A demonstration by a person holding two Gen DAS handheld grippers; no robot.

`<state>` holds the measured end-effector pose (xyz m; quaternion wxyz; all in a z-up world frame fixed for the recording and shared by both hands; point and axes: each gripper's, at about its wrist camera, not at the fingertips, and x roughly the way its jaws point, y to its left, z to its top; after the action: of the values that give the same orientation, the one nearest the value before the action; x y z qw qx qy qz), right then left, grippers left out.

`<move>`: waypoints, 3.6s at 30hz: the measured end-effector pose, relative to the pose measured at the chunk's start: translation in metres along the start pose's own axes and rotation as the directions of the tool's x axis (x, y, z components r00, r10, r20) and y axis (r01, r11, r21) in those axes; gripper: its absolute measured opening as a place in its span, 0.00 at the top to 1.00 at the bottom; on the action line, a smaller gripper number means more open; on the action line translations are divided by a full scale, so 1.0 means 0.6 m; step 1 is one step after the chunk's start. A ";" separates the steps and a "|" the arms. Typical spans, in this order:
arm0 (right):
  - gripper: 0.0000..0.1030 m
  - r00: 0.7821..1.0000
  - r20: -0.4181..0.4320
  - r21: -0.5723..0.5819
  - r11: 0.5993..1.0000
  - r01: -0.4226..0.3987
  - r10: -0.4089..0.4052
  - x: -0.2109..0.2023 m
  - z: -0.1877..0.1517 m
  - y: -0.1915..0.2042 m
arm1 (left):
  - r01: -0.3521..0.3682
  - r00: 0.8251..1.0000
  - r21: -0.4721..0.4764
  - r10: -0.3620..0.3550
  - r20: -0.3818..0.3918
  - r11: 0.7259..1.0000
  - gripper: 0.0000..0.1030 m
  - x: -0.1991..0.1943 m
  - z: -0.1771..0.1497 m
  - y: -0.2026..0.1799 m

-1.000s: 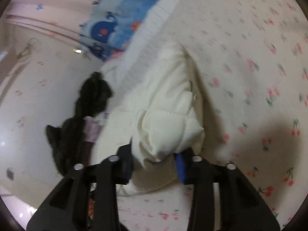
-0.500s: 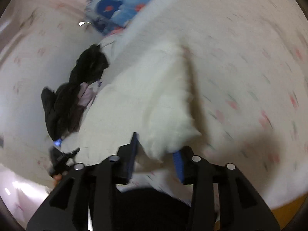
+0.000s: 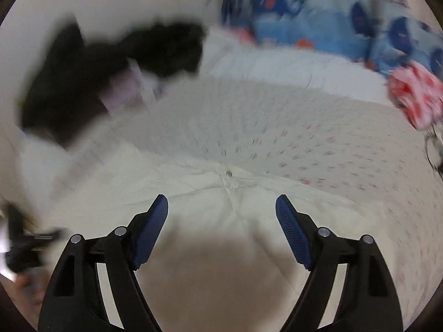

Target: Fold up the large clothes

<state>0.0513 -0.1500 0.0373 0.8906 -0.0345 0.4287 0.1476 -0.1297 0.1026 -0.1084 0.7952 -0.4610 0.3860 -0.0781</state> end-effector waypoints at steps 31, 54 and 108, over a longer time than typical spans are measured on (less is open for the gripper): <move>0.08 0.986 -0.168 -0.068 0.997 -0.022 0.010 -0.048 -0.163 0.062 | -0.065 0.998 0.068 0.065 0.006 0.996 0.20 0.028 -0.011 -0.016; 0.06 0.999 -0.041 0.207 0.978 -0.010 0.018 -0.177 -0.199 -0.260 | -0.074 0.996 0.086 0.070 0.051 0.994 0.20 0.033 -0.021 -0.016; 0.07 0.993 -0.020 -0.283 0.953 0.109 -0.120 0.032 -0.177 0.003 | -0.027 0.998 0.046 0.024 0.065 0.999 0.26 0.028 -0.017 -0.023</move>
<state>-0.0180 -0.1639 -0.0440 0.8755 -0.1884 0.4172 0.1547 -0.1217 0.0800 -0.1092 0.8188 -0.4394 0.3643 -0.0620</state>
